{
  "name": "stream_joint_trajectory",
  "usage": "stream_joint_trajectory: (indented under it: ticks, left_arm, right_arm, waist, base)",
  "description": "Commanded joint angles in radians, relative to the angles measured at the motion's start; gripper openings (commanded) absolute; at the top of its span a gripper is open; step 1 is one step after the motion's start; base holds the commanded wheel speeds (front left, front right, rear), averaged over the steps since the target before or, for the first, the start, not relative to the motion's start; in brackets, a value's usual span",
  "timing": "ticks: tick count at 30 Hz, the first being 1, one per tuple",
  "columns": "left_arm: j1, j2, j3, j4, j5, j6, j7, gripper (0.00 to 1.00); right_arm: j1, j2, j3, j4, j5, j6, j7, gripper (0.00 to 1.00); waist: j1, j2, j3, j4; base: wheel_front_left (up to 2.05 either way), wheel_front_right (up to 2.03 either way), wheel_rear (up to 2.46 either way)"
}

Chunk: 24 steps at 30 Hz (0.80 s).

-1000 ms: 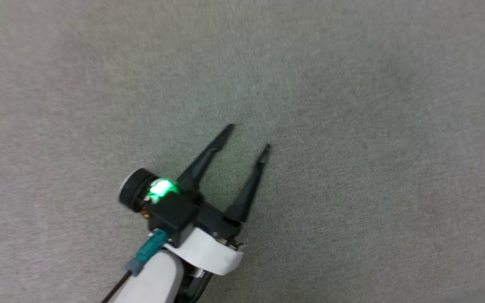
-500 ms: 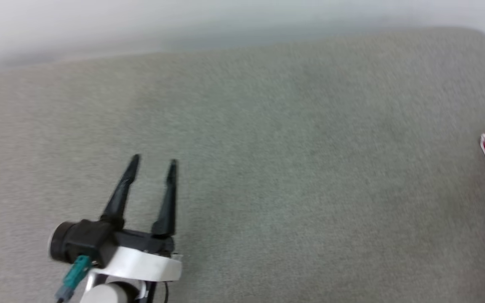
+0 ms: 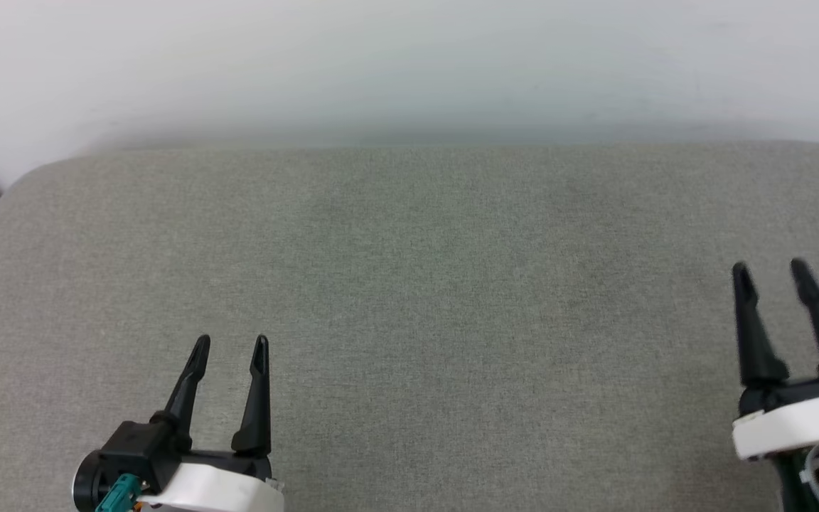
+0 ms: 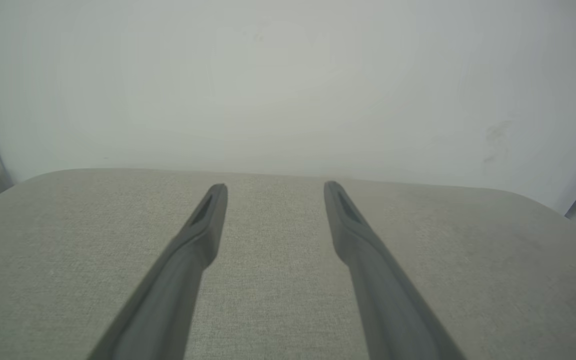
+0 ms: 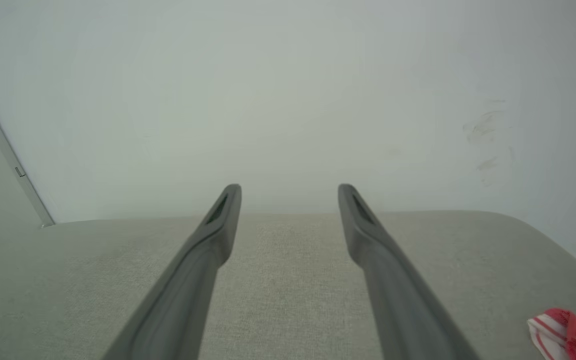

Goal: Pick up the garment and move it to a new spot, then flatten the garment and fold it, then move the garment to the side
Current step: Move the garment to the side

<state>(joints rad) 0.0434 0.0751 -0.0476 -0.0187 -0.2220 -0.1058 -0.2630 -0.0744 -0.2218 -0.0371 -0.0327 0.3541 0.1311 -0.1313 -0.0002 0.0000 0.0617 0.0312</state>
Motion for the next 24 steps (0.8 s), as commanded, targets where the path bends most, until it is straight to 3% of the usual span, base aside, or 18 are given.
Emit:
stream_joint_trajectory:
  ticks: [1,8,24]
  left_arm:
    - [0.01,-0.003,0.004,0.004,0.002,-0.004,-0.002,1.0]
    - [0.039,-0.014,0.032,0.041,0.031,-0.011,-0.002,1.0]
    - [0.046,-0.024,0.06,0.035,0.022,-0.023,-0.002,1.0]
  right_arm:
    - [0.017,0.009,0.002,0.007,-0.009,-0.001,-0.008,1.0]
    - [0.059,0.081,0.03,0.091,-0.069,-0.001,-0.067,1.0]
    - [0.044,0.116,0.039,0.156,-0.104,-0.001,-0.106,1.0]
  waist:
    - [0.0002,0.0,-0.008,0.004]
    - [0.0002,0.0,-0.024,0.001]
    - [0.0002,0.0,-0.035,-0.007]
  base:
    - [0.0,0.0,0.0]
    - [0.0,0.0,0.0]
    - [0.0,0.0,0.0]
